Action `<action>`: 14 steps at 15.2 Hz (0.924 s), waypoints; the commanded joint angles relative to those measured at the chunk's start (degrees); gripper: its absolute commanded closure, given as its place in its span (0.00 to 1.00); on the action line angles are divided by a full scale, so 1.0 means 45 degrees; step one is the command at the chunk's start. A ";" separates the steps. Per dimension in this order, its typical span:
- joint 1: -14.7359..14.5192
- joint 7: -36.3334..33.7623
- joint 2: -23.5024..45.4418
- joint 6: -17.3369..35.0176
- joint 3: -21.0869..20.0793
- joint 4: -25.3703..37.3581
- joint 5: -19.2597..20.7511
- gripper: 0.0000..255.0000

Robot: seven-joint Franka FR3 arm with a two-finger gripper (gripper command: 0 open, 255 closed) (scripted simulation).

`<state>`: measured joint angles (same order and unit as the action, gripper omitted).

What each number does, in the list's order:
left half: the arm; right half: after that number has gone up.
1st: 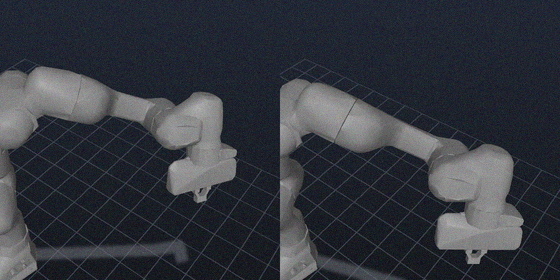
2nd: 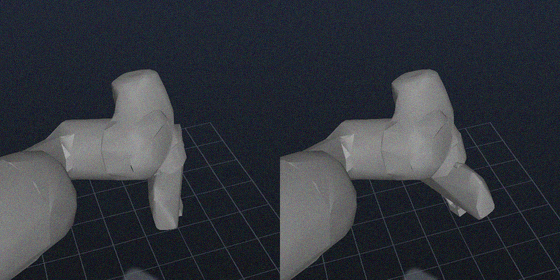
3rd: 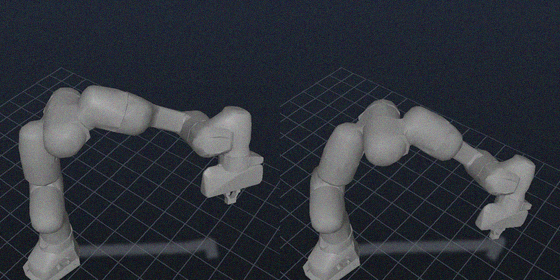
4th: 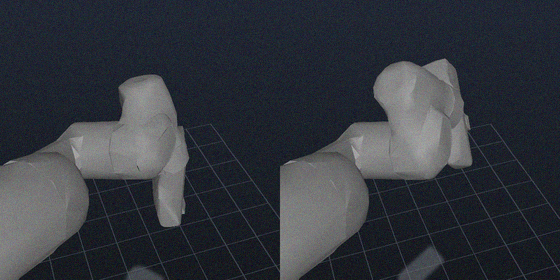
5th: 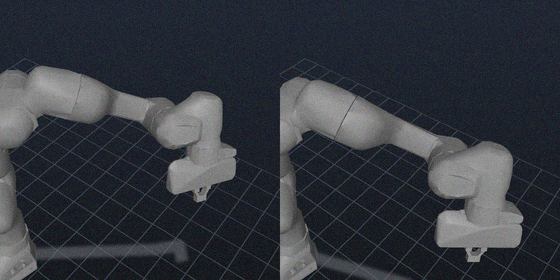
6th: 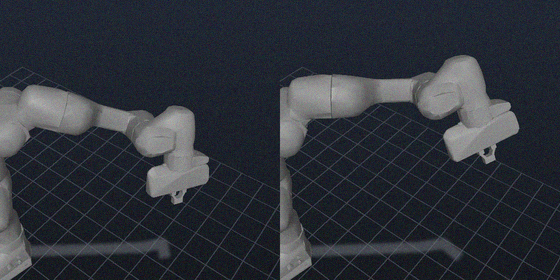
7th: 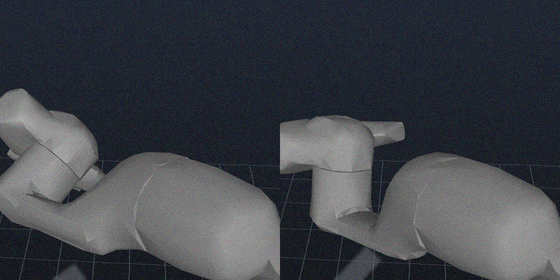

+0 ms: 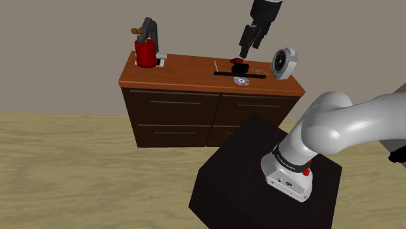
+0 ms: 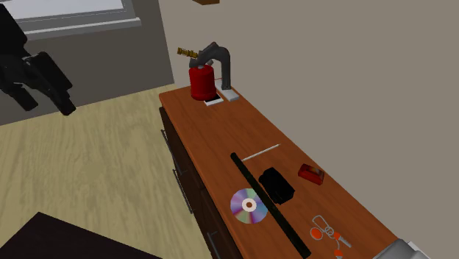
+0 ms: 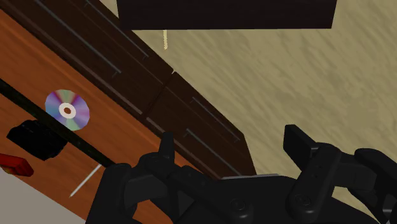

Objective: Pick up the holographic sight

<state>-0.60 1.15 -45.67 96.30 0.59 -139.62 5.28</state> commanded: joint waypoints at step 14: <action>0.0479 0.5966 0.1792 0.3464 0.4373 -0.1129 0.2417 0.00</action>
<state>1.62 25.84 -38.90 110.59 18.79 -144.98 15.58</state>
